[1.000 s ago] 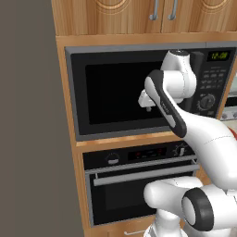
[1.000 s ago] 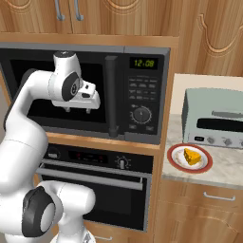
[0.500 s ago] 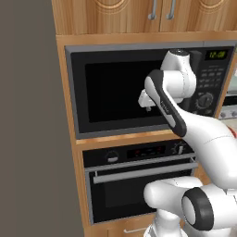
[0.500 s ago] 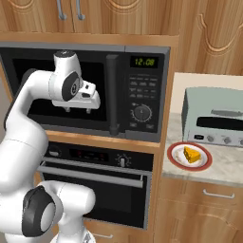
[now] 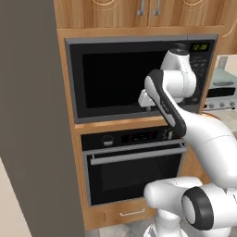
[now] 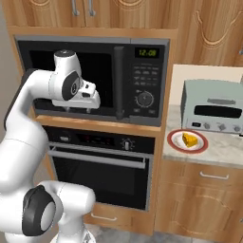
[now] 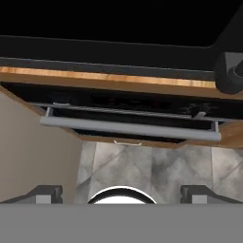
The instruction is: Pick the cheese from the counter and place it in the microwave. Then turn on the microwave.
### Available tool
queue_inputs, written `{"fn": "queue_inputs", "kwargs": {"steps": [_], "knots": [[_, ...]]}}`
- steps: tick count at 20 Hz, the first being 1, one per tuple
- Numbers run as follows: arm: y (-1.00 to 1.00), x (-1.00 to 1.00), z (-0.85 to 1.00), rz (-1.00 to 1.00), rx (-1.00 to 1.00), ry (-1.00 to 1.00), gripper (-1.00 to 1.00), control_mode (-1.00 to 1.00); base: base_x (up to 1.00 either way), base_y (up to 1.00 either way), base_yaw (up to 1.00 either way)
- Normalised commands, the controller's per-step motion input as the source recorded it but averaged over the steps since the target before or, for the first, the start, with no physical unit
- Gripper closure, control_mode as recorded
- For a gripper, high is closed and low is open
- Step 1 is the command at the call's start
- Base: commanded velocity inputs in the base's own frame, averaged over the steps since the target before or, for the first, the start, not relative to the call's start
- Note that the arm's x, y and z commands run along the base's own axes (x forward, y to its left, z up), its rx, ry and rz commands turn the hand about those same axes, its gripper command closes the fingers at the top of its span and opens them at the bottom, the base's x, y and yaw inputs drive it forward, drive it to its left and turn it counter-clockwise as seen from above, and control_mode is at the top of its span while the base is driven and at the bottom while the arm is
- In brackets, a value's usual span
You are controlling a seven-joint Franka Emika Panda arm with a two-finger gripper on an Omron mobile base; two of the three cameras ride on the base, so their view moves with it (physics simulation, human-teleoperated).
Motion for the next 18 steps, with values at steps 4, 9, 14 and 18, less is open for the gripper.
{"fn": "queue_inputs", "kwargs": {"steps": [4, 9, 14, 18], "knots": [[0.00, 0.00, 0.00, 0.00, 0.00, 0.00, -1.00, 1.00, -0.57, -0.29, 0.00], [0.00, 0.00, 0.00, 0.00, 0.00, 0.00, -1.00, 1.00, -0.28, -0.42, 0.00], [0.00, 0.00, 0.00, 0.00, 0.00, 0.00, -1.00, 1.00, -0.07, -0.45, 0.00], [0.00, 0.00, 0.00, 0.00, 0.00, 0.00, -1.00, 1.00, 0.00, -0.39, 0.00]]}}
